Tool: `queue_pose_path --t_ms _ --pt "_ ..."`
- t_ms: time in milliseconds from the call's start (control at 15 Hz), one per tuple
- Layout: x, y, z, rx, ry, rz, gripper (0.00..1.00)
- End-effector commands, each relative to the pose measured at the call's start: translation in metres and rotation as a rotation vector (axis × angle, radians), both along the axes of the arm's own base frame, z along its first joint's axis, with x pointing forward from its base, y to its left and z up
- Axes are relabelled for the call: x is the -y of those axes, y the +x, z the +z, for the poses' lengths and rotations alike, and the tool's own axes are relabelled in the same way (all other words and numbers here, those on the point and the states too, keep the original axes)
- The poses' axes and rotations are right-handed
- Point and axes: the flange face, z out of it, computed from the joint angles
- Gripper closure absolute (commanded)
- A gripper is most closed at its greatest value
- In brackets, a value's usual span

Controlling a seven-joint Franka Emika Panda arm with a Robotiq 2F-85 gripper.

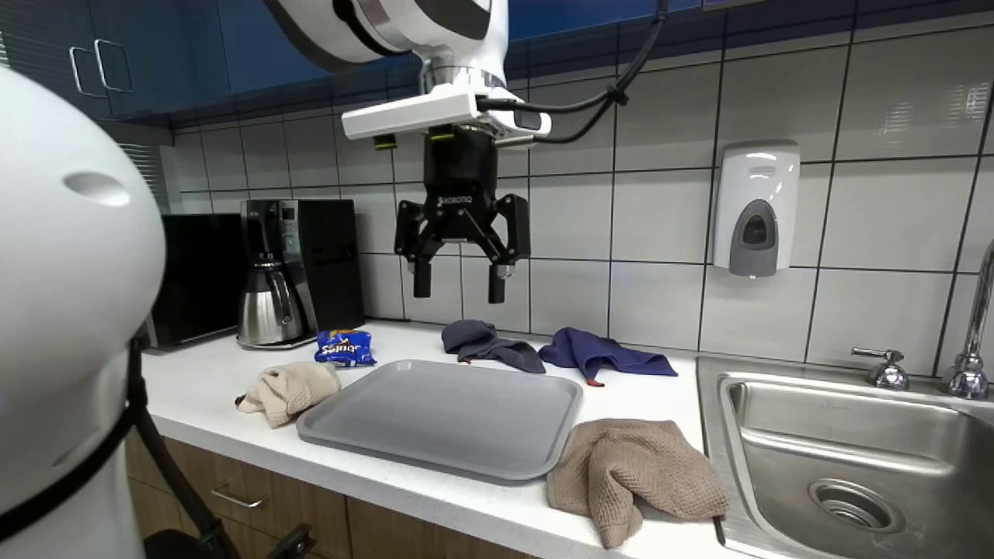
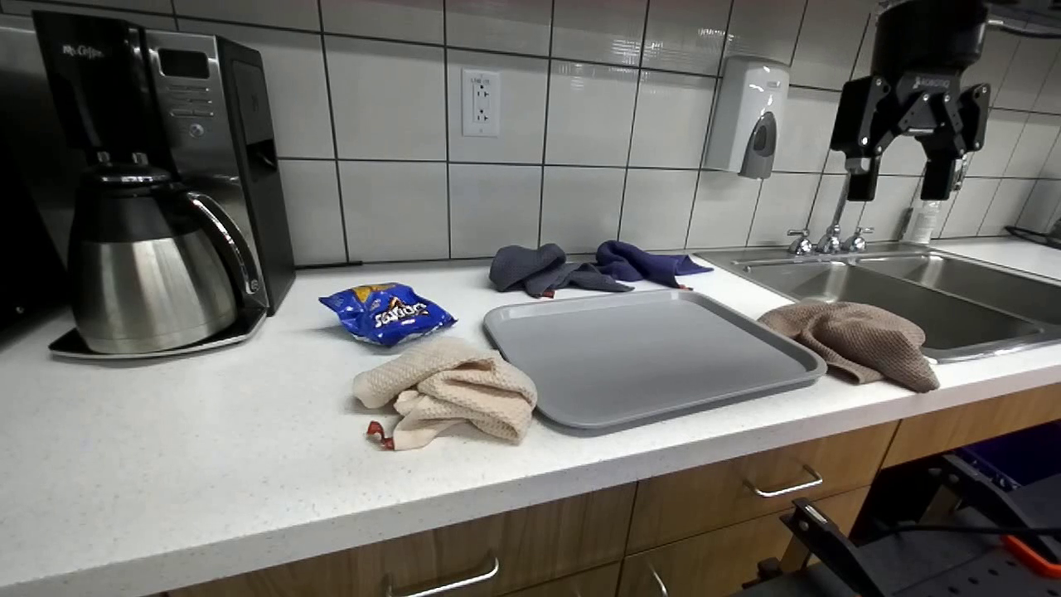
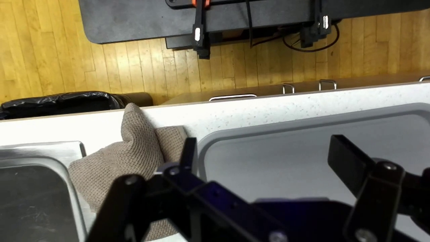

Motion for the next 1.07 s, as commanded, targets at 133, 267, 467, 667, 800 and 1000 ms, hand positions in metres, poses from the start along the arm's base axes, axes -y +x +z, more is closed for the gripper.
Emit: queue_pose_path --t_ms 133,267,467,667,800,1000 --pt "0.043 0.016 -0.02 0.042 -0.004 -0.014 0.0" --pt "0.054 0.022 -0.028 0.057 -0.001 -0.032 0.0" --pt "0.074 0.03 -0.037 0.084 -0.015 -0.061 0.0" --pt "0.092 0.039 -0.044 0.109 -0.03 -0.099 0.0" --pt "0.102 0.043 -0.046 0.118 -0.028 -0.125 0.0" --pt "0.097 0.039 -0.049 0.111 -0.014 -0.142 0.0"
